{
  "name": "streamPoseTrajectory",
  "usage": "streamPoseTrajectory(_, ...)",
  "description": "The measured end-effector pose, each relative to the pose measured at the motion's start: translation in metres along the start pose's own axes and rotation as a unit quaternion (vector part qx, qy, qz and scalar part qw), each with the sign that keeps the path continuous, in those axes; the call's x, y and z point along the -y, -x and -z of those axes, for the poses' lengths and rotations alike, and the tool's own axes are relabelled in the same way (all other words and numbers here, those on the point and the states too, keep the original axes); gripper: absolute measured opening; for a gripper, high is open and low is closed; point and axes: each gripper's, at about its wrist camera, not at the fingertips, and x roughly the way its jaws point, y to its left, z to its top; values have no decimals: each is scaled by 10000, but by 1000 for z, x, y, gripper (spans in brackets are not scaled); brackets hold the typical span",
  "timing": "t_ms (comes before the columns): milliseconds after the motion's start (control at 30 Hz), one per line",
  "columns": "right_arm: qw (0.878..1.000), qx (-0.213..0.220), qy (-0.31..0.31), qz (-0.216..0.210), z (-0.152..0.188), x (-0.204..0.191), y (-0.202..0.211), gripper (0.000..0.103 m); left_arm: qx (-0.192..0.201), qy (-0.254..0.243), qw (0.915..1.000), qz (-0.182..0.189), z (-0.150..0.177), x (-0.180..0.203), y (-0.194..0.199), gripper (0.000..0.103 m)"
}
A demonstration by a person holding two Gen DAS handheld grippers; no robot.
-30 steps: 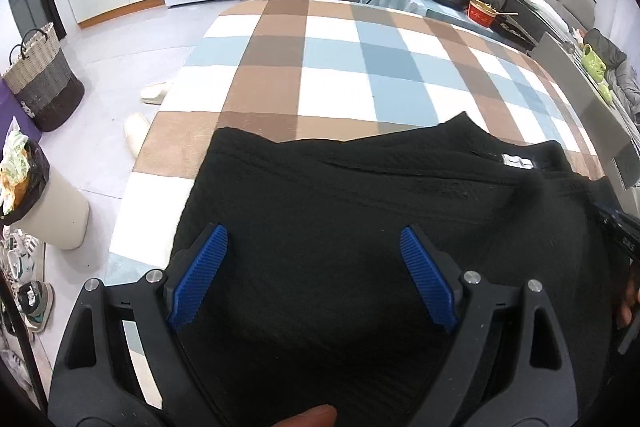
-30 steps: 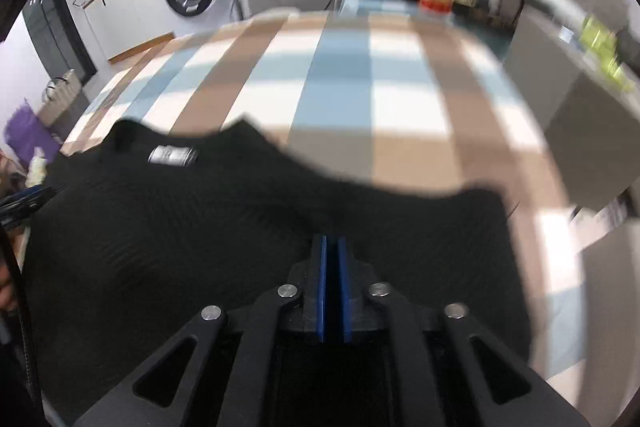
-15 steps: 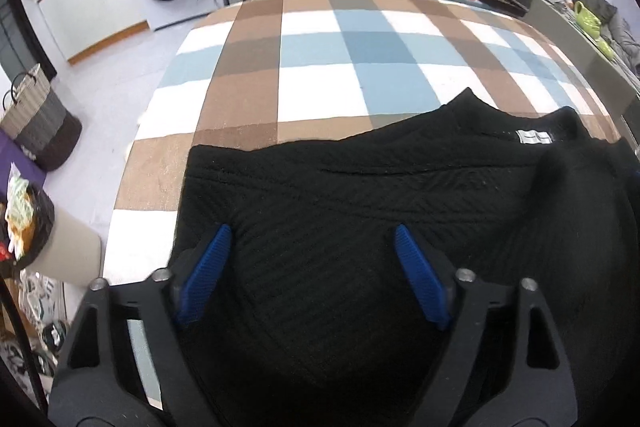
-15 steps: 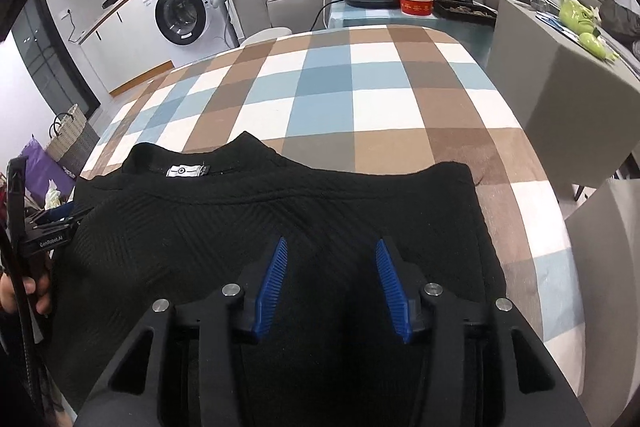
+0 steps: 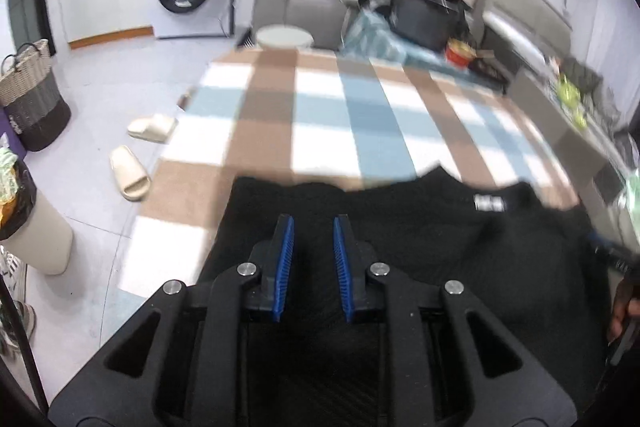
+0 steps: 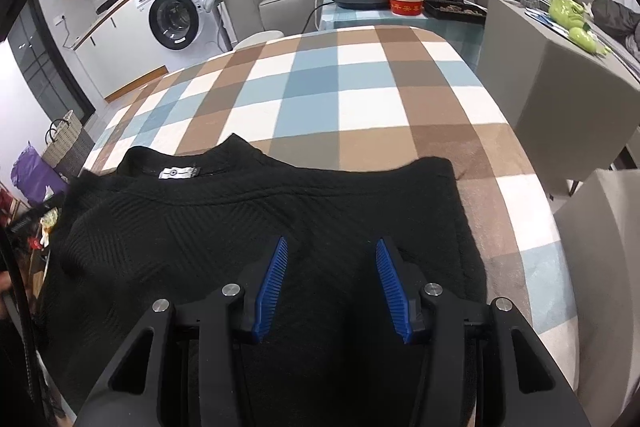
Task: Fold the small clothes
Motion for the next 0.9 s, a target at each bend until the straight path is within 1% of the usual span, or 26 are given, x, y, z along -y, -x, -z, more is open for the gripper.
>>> streamPoseTrajectory(67, 10000, -37, -52, 28, 1, 3, -2, 48, 39, 29, 9998, -174, -3, -8, 1, 14)
streamPoseTrajectory(100, 10000, -54, -76, 28, 1, 4, -3, 48, -18, 63, 9998, -213, -4, -11, -1, 14)
streamPoseTrajectory(167, 9999, -73, -89, 36, 2, 5, -3, 48, -158, 139, 9998, -31, -4, -13, -3, 14)
streamPoseTrajectory(233, 10000, -73, -57, 38, 3, 3, -2, 51, -169, -18, 9998, 52, -4, -4, -5, 16)
streamPoseTrajectory(267, 10000, -70, -53, 33, 3, 3, -2, 53, -202, -142, 9997, 73, -3, 3, -7, 18)
streamPoseTrajectory(333, 10000, -73, -41, 37, 4, 0, -1, 53, -394, -380, 9984, 117, -2, 19, -17, 42)
streamPoseTrajectory(367, 10000, -79, -31, 37, 4, -1, 0, 53, -469, -422, 9979, 176, -2, 28, -23, 44)
streamPoseTrajectory(433, 10000, -79, -31, 22, 5, -3, 1, 53, -581, -486, 9965, 365, 0, 39, -32, 45)
streamPoseTrajectory(567, 9999, -103, 4, 24, 8, -5, 2, 54, -959, -732, 9911, 568, 9, 65, -49, 45)
streamPoseTrajectory(633, 9999, -109, 9, 17, 10, -4, 3, 55, -1102, -1029, 9873, 491, 17, 80, -56, 45)
streamPoseTrajectory(667, 9999, -115, 8, 15, 10, -4, 3, 56, -1124, -1128, 9862, 453, 20, 84, -58, 45)
streamPoseTrajectory(700, 9999, -126, 7, 12, 11, -4, 3, 56, -1067, -1349, 9846, 327, 26, 92, -59, 45)
streamPoseTrajectory(733, 9999, -131, 2, 13, 12, -4, 3, 56, -985, -1488, 9837, 238, 30, 96, -57, 43)
streamPoseTrajectory(767, 9999, -131, -5, 7, 12, -3, 3, 56, -882, -1625, 9825, 228, 33, 100, -55, 38)
streamPoseTrajectory(833, 9999, -139, -6, 3, 13, -3, 2, 56, -873, -1704, 9807, 406, 36, 104, -52, 8)
streamPoseTrajectory(867, 9999, -141, -8, 4, 13, -3, 1, 56, -882, -1716, 9802, 435, 36, 105, -51, 2)
streamPoseTrajectory(900, 9999, -138, -11, 0, 13, -3, 1, 56, -876, -1716, 9803, 428, 36, 105, -51, 0)
